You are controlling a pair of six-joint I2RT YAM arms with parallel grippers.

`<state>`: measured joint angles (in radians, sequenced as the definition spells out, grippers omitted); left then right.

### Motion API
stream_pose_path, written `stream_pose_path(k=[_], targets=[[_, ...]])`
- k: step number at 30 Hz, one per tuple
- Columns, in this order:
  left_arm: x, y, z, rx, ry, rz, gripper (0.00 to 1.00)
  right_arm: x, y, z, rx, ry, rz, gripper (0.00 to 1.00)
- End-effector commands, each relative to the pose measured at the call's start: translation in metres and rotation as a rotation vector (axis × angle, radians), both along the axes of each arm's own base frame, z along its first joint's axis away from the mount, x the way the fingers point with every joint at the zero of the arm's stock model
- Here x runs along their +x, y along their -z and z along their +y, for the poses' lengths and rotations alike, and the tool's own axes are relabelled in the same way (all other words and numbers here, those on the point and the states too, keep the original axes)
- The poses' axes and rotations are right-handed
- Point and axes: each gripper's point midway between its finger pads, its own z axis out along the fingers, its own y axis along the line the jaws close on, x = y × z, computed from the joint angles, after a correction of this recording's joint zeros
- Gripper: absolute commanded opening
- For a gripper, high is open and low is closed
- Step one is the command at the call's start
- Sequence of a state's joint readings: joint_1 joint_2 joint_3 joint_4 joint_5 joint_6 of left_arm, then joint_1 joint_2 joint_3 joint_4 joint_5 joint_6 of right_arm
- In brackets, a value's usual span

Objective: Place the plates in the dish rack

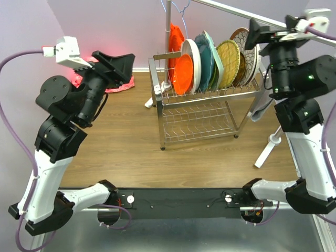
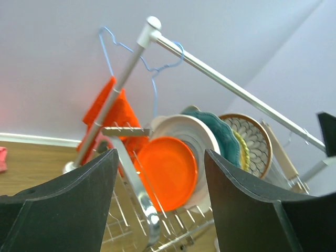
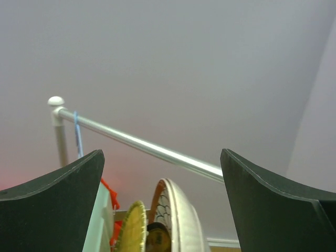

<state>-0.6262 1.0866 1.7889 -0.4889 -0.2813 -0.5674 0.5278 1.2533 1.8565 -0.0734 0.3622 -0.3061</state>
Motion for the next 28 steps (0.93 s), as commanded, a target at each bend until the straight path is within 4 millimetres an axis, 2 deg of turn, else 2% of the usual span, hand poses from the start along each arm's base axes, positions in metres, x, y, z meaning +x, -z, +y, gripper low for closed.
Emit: stream_pose_path(k=[1, 3, 6, 11, 15, 18, 28], targets=[[0.010, 0.007, 0.025, 0.045, -0.140, 0.001, 0.75, -0.012, -0.011, -0.038, 0.100, 0.127, -0.057, 1.00], [0.009, 0.007, 0.030, 0.051, -0.161, 0.003, 0.75, -0.011, -0.006, -0.052, 0.129, 0.206, -0.051, 1.00], [0.008, 0.010, 0.037, 0.061, -0.193, 0.014, 0.75, -0.013, -0.007, -0.067, 0.141, 0.298, -0.072, 1.00], [0.001, 0.011, 0.047, 0.056, -0.214, 0.015, 0.75, -0.032, -0.021, -0.077, 0.147, 0.318, -0.160, 1.00], [-0.002, 0.014, 0.051, 0.047, -0.223, 0.021, 0.75, -0.044, -0.030, -0.078, 0.133, 0.301, -0.226, 1.00], [-0.003, 0.016, 0.051, 0.046, -0.223, 0.026, 0.75, -0.049, -0.028, -0.077, 0.116, 0.283, -0.232, 1.00], [-0.004, 0.020, 0.053, 0.041, -0.229, 0.037, 0.75, -0.050, -0.024, -0.074, 0.099, 0.260, -0.227, 1.00]])
